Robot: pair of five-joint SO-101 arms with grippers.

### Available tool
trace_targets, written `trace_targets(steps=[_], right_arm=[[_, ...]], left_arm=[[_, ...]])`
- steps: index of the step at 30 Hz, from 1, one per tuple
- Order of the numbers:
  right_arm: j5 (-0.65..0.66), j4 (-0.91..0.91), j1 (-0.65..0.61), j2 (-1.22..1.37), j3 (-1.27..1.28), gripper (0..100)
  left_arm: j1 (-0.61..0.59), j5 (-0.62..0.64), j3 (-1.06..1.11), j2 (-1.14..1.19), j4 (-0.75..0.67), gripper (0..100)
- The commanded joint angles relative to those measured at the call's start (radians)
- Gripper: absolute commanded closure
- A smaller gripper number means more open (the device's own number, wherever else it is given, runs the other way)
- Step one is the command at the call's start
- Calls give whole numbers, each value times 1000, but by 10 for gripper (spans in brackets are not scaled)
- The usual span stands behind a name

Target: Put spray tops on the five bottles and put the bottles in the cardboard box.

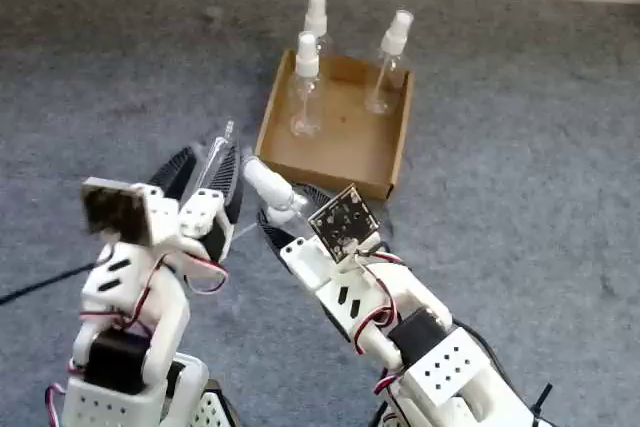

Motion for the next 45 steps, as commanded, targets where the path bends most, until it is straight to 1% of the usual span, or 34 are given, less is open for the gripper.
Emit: trace_targets(steps=[1,6,11,13,16,19,23,27,29,32,34,36,39,41,43,45], right_arm=[[9,-24,4,-24,-7,995],[9,-24,4,-24,-7,995],[9,-24,4,-24,-7,995],[9,-24,4,-24,-7,995],[9,-24,4,-24,-7,995],[9,-24,5,-24,-7,995],[9,-24,8,-24,-8,995],[9,-24,8,-22,-12,995],[9,-22,12,-22,-15,995],[11,-22,48,-4,-36,995],[18,-7,90,68,-143,995],[17,44,131,183,-289,995],[17,124,145,361,-544,995],[17,179,147,475,-716,995],[17,246,148,582,-888,995],[15,318,147,682,-1041,995]], left_arm=[[74,-46,-41,41,-26,885],[148,-114,-39,47,-26,885],[200,-120,-35,50,-25,885],[214,-123,-25,50,-25,885],[220,-160,-19,42,-25,885],[200,-163,-28,41,-25,883],[124,-157,-36,5,-21,880],[59,-77,-38,-108,64,879],[47,-69,-39,-180,104,853],[42,-69,-36,-263,166,780],[42,-71,-30,-280,192,766],[42,-71,-28,-265,198,781],[42,-72,-2,-199,195,790],[42,-77,-1,-131,160,788],[48,-129,4,-51,114,788],[65,-153,2,41,75,787]])
